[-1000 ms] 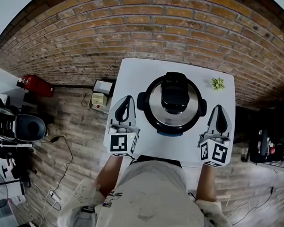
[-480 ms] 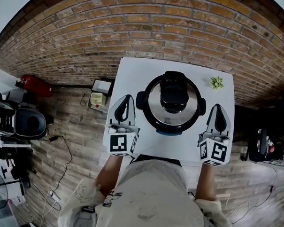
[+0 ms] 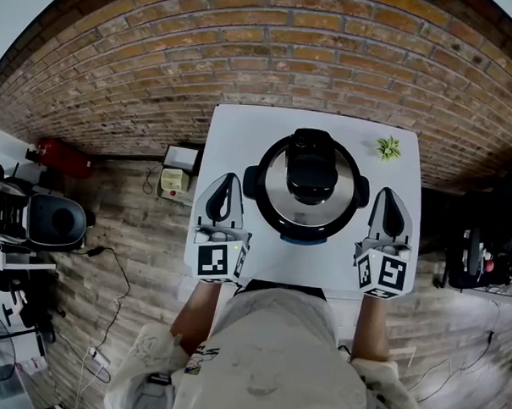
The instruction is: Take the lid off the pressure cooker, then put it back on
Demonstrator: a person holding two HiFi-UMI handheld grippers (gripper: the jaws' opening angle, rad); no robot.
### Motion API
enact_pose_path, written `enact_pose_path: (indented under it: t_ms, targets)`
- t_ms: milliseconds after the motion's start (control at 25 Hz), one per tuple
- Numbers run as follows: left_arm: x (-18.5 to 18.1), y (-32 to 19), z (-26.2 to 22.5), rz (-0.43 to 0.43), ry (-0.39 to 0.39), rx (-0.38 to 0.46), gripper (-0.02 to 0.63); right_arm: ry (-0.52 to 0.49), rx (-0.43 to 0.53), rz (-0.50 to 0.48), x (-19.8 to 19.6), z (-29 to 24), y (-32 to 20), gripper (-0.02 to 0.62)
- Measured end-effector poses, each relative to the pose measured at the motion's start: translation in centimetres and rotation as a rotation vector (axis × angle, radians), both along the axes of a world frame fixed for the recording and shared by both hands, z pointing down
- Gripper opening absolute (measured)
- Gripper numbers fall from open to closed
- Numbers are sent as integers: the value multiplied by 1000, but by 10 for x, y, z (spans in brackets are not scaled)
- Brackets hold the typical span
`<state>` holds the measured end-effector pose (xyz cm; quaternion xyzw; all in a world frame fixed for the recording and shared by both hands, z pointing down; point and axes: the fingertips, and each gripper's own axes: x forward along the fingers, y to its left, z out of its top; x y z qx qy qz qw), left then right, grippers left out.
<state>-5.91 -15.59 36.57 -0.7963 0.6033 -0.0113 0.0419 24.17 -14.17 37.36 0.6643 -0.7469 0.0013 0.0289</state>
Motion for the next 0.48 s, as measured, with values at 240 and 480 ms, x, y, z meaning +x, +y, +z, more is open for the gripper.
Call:
enact_pose_path:
  t_ms: [240,480]
  targets:
    - [4,-1,-2,19,4,5,15,7,-8,0,-1,0,1,16]
    - [3,-1,-1,30,18,2,15,9,-17,-5,-4,2,2,17]
